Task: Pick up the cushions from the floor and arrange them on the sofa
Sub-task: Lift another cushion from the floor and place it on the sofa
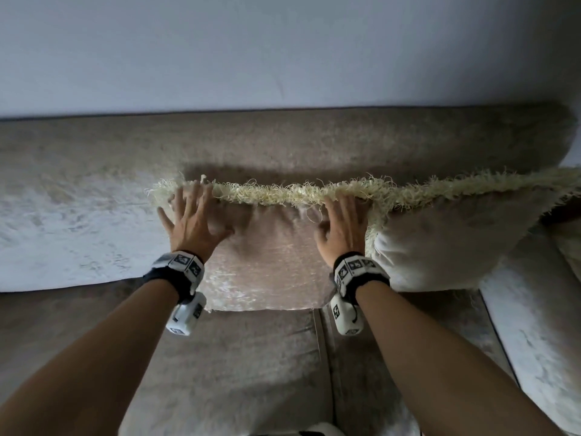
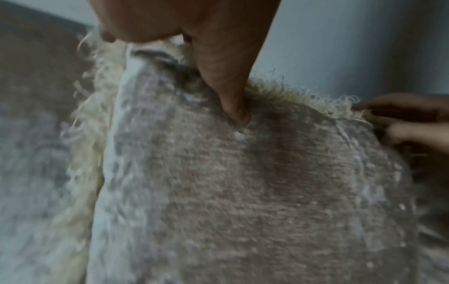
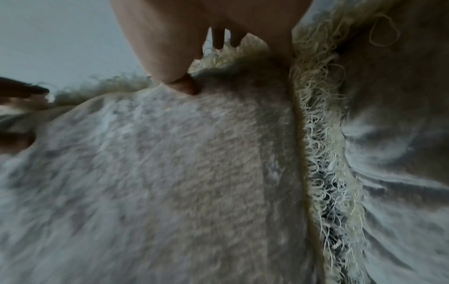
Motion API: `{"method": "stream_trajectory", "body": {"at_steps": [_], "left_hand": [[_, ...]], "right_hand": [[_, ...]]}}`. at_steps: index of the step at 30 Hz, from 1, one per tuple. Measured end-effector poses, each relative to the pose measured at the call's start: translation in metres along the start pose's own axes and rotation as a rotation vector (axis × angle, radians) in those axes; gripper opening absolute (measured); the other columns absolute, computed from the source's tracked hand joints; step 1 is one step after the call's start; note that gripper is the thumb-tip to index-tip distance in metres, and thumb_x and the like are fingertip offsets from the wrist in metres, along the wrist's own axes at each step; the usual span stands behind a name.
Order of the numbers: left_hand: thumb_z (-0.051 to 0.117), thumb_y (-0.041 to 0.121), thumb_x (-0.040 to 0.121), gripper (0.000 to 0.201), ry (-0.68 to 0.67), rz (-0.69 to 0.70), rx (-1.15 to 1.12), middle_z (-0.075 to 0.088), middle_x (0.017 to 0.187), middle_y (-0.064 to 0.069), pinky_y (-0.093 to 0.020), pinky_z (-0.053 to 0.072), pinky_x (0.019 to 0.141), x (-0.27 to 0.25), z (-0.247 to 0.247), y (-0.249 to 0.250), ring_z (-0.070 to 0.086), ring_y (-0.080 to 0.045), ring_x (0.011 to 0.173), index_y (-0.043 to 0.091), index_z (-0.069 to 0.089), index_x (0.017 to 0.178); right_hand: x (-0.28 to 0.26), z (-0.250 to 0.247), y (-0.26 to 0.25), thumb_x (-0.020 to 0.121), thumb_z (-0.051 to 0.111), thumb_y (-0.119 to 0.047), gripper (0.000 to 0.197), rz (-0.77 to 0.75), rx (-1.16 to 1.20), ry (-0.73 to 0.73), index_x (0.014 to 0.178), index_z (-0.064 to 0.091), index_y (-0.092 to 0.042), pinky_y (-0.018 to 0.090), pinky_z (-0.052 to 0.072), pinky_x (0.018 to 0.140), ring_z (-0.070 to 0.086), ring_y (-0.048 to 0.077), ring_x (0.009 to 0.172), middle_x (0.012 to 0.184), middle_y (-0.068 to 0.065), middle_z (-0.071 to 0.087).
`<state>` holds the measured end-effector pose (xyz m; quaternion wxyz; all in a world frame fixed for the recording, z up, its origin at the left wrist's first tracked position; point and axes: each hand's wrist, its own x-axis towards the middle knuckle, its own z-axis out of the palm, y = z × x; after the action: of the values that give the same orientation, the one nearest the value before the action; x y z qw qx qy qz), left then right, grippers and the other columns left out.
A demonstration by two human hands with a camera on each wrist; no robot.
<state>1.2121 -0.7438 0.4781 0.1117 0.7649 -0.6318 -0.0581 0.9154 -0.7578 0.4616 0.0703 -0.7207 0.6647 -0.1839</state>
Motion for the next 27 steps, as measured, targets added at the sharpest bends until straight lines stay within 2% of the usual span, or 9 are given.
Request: {"method": "stream_trajectory", "body": {"at_steps": [2, 5, 8, 10, 12, 15, 20, 24, 27], "left_hand": [[0.078, 0.061, 0.059, 0.119, -0.111, 0.049, 0.094, 0.004, 0.161, 0.010, -0.069, -0.010, 0.106, 0.011, -0.006, -0.004, -0.012, -0.021, 0.148, 0.037, 0.006, 0.151], [0.088, 0.053, 0.049, 0.112, -0.276, 0.017, 0.191, 0.029, 0.152, 0.001, -0.073, 0.020, 0.104, 0.027, -0.016, -0.001, 0.015, -0.028, 0.144, 0.032, 0.030, 0.143], [0.089, 0.048, 0.048, 0.091, -0.311, -0.004, 0.280, 0.051, 0.131, 0.004, -0.056, 0.035, 0.095, 0.031, -0.017, 0.007, 0.036, -0.028, 0.127, 0.033, 0.048, 0.128], [0.089, 0.046, 0.052, 0.067, -0.299, -0.035, 0.269, 0.060, 0.118, 0.006, -0.050, 0.036, 0.092, 0.030, -0.012, 0.010, 0.042, -0.025, 0.119, 0.031, 0.058, 0.110], [0.086, 0.046, 0.057, 0.054, -0.298, -0.089, 0.239, 0.063, 0.104, 0.002, -0.047, 0.037, 0.090, 0.030, -0.010, 0.013, 0.047, -0.024, 0.113, 0.028, 0.062, 0.100], [0.086, 0.048, 0.058, 0.051, -0.322, -0.146, 0.210, 0.057, 0.091, -0.003, -0.046, 0.039, 0.090, 0.033, -0.015, 0.019, 0.054, -0.025, 0.099, 0.027, 0.063, 0.098], [0.087, 0.046, 0.056, 0.046, -0.297, -0.206, 0.122, 0.056, 0.080, -0.002, -0.044, 0.041, 0.087, 0.032, -0.012, 0.027, 0.053, -0.024, 0.083, 0.027, 0.049, 0.072], [0.085, 0.043, 0.062, 0.041, -0.246, -0.246, 0.081, 0.052, 0.082, -0.004, -0.046, 0.041, 0.089, 0.026, 0.004, 0.036, 0.057, -0.029, 0.091, 0.020, 0.060, 0.085], [0.088, 0.042, 0.056, 0.067, -0.220, -0.178, 0.079, 0.058, 0.105, -0.007, -0.050, 0.039, 0.089, 0.034, 0.011, 0.038, 0.049, -0.030, 0.110, 0.018, 0.057, 0.109]], "right_hand": [[0.014, -0.008, 0.006, 0.080, 0.060, -0.001, 0.082, 0.066, -0.013, -0.050, 0.149, 0.026, -0.030, 0.066, 0.009, 0.114, 0.000, 0.027, 0.150, 0.162, -0.002, 0.010], [0.046, -0.017, 0.023, 0.082, 0.052, 0.000, 0.077, 0.108, -0.084, -0.290, 0.148, 0.025, -0.031, 0.070, 0.007, 0.111, -0.009, 0.034, 0.148, 0.162, -0.003, 0.003], [0.064, -0.027, 0.029, 0.077, 0.069, -0.012, 0.050, 0.049, -0.230, -0.445, 0.124, 0.050, -0.015, 0.055, 0.039, 0.105, 0.031, 0.037, 0.137, 0.141, 0.009, 0.044], [0.064, -0.029, 0.027, 0.075, 0.076, -0.012, 0.032, 0.026, -0.246, -0.435, 0.100, 0.057, -0.011, 0.043, 0.051, 0.090, 0.053, 0.034, 0.112, 0.109, 0.010, 0.061], [0.064, -0.030, 0.028, 0.075, 0.076, -0.010, 0.022, 0.000, -0.203, -0.363, 0.090, 0.060, -0.009, 0.041, 0.053, 0.085, 0.061, 0.031, 0.097, 0.094, 0.010, 0.065], [0.067, -0.035, 0.027, 0.075, 0.072, -0.001, 0.015, -0.017, -0.141, -0.296, 0.086, 0.063, -0.007, 0.038, 0.055, 0.079, 0.063, 0.028, 0.085, 0.086, 0.010, 0.066], [0.079, -0.046, 0.030, 0.073, 0.063, 0.008, 0.016, -0.072, -0.175, -0.182, 0.077, 0.059, -0.007, 0.031, 0.045, 0.061, 0.059, 0.029, 0.079, 0.079, 0.010, 0.062], [0.083, -0.044, 0.042, 0.074, 0.064, 0.006, 0.017, -0.066, -0.179, -0.168, 0.079, 0.056, -0.008, 0.030, 0.043, 0.061, 0.058, 0.029, 0.081, 0.081, 0.009, 0.061], [0.082, -0.034, 0.051, 0.075, 0.066, 0.002, 0.021, -0.009, -0.167, -0.243, 0.092, 0.057, -0.006, 0.036, 0.049, 0.074, 0.056, 0.032, 0.095, 0.094, 0.013, 0.061]]}}
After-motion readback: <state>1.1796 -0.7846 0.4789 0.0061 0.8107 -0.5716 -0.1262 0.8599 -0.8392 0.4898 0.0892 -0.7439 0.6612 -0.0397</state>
